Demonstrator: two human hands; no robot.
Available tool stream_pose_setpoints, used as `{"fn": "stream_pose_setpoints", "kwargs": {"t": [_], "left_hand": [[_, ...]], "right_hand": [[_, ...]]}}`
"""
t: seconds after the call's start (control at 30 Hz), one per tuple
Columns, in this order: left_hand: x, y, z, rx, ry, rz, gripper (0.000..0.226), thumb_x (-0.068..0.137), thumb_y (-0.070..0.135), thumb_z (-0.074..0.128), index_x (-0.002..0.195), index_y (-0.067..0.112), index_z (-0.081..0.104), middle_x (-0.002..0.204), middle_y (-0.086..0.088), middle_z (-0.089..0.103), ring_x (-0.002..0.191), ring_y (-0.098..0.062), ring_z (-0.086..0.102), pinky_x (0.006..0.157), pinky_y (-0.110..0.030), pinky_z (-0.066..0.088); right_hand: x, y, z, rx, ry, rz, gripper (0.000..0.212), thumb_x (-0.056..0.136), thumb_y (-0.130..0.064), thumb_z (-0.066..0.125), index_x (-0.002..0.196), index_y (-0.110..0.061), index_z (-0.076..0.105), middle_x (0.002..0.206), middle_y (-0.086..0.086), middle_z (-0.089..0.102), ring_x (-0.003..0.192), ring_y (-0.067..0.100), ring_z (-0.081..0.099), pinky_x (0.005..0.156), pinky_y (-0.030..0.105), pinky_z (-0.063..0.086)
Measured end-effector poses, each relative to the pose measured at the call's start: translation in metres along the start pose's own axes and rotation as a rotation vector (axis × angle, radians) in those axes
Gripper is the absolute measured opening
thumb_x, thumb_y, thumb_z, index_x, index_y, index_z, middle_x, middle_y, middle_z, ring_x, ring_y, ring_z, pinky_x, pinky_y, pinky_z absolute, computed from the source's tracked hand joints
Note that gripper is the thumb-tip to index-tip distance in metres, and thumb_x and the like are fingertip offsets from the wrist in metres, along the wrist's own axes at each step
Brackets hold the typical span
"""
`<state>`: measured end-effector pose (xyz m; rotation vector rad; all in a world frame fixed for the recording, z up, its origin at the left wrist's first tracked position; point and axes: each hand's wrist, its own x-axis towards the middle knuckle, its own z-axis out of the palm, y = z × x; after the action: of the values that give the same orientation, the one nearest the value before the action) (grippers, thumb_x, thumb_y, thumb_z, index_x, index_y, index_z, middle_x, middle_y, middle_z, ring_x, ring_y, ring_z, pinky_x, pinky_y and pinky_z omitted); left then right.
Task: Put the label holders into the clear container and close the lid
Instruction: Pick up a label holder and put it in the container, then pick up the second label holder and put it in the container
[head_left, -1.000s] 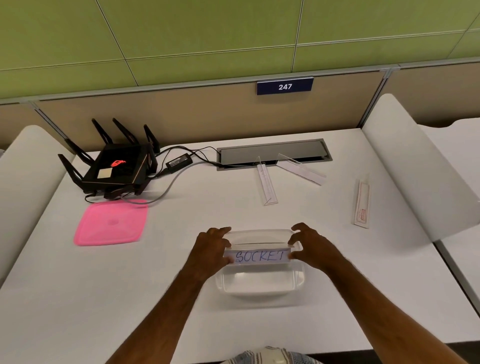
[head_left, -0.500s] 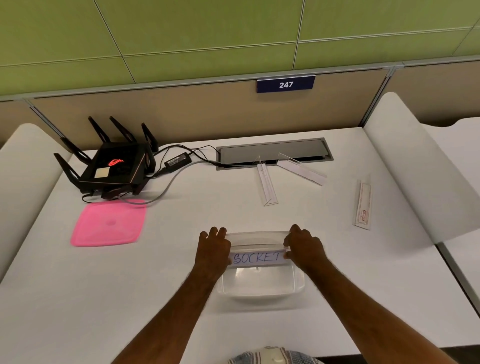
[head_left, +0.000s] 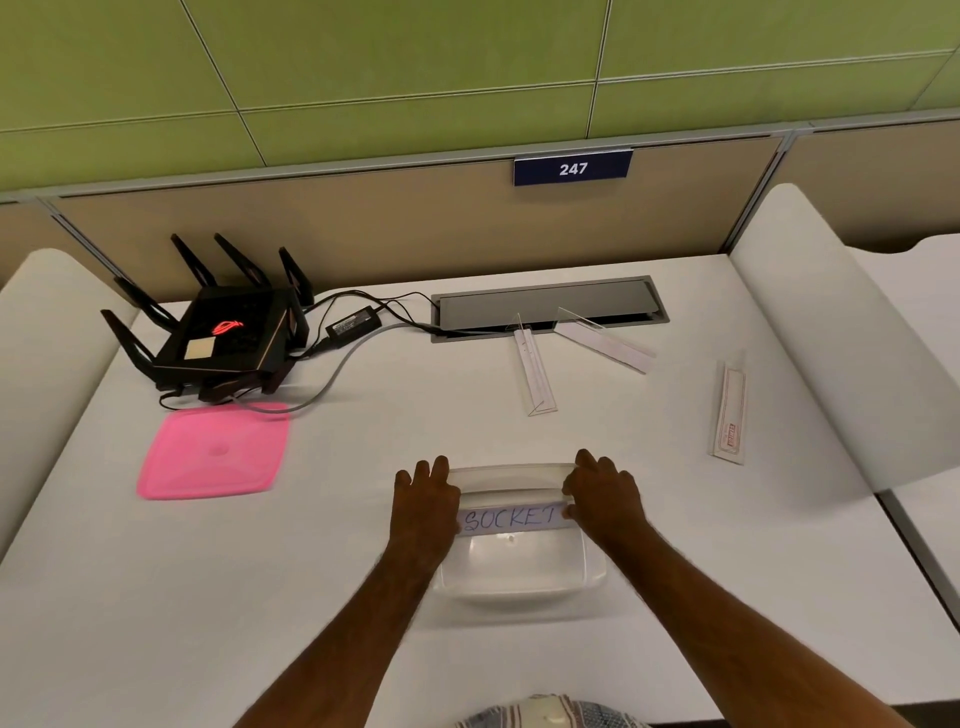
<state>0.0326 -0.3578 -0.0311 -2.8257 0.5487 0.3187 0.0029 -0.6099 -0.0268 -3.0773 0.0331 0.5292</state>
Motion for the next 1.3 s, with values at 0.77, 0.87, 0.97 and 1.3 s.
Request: {"fn": "stream_pose_setpoints", "kwargs": {"t": [0.77,0.87,0.97,1.3], "left_hand": [[0.02,-0.01,-0.027,-0.783,0.348,0.131,0.054,0.084,0.08,0.05,0.095,0.028,0.057,0.128,0.014,0.052,0.141,-0.008,0.028,0.119,-0.036,0.022],[0.04,-0.014,-0.04,-0.89,0.38,0.097,0.032,0.093,0.06,0.057,0.101,0.028,0.058,0.119,0.014,0.052,0.126,-0.007,0.039,0.105,-0.033,0.039],[0.073,-0.016,-0.048,-0.994,0.286,0.042,0.019,0.095,0.043,0.063,0.106,0.029,0.057,0.119,0.014,0.053,0.12,-0.009,0.042,0.099,-0.036,0.044],[0.145,-0.021,-0.067,-1.015,0.152,0.016,0.034,0.1,0.029,0.059,0.132,0.022,0.055,0.139,0.004,0.054,0.133,-0.02,0.041,0.101,-0.028,0.037]], "right_hand": [[0.011,0.012,-0.041,0.672,0.246,0.008,0.041,0.094,-0.07,0.046,0.111,-0.032,0.05,0.113,-0.012,0.055,0.103,0.015,0.054,0.086,0.039,0.044],[0.027,0.013,-0.042,0.721,0.204,0.042,0.038,0.097,-0.057,0.055,0.12,-0.026,0.052,0.122,-0.009,0.057,0.112,0.018,0.055,0.092,0.042,0.048],[0.05,0.015,-0.036,0.786,0.133,0.099,0.036,0.097,-0.05,0.06,0.121,-0.024,0.052,0.119,-0.008,0.059,0.11,0.019,0.059,0.091,0.043,0.051],[0.092,0.008,-0.028,0.969,-0.083,0.275,0.049,0.096,-0.05,0.061,0.133,-0.02,0.051,0.111,-0.004,0.067,0.107,0.024,0.068,0.099,0.043,0.052]]}}
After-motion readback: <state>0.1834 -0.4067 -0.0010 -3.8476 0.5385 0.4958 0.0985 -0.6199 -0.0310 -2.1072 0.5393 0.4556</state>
